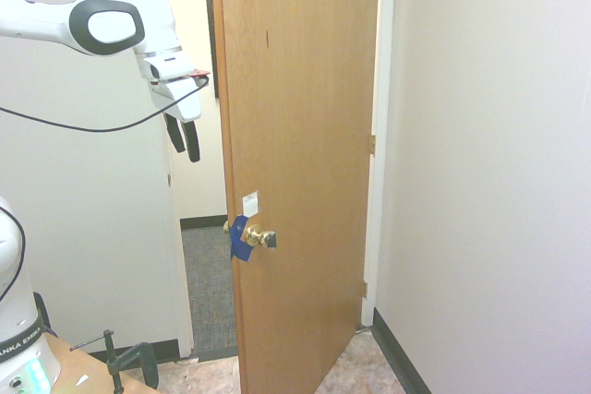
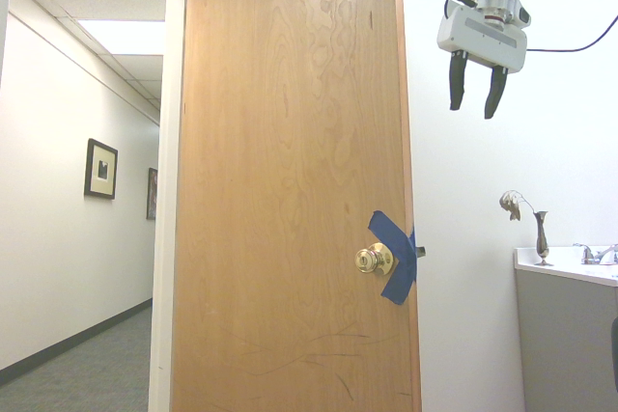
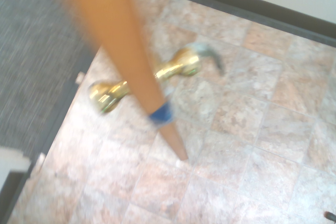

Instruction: Close door

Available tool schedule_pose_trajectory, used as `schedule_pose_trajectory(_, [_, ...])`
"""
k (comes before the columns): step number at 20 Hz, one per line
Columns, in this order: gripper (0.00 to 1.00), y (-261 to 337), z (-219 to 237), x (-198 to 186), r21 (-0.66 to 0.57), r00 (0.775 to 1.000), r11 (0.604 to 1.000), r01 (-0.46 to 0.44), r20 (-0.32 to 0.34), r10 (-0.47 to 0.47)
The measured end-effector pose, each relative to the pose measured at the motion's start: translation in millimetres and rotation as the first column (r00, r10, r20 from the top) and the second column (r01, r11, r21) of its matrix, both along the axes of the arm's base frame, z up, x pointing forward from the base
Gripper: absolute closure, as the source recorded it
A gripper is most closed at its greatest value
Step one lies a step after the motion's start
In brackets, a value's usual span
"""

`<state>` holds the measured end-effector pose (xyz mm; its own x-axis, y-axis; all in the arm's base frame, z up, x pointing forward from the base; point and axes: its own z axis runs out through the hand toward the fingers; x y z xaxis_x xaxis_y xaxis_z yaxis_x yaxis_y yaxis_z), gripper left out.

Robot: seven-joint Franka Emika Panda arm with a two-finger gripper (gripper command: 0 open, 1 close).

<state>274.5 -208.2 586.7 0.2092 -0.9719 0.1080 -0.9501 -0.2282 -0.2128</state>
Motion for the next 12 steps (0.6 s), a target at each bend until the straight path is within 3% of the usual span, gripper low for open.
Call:
schedule_pose_trajectory(7, [0.00,-85.5,-20.3,19.4,0.026,0.989,0.989,0.146,0.002,-0.146])
schedule_pose_trajectory(10, [0.00,-103.8,-38.5,45.3,0.036,0.987,0.986,0.163,-0.008,-0.162])
schedule_pose_trajectory(12, [0.00,-94.4,-49.0,72.3,0.030,0.992,0.991,0.128,-0.015,-0.128])
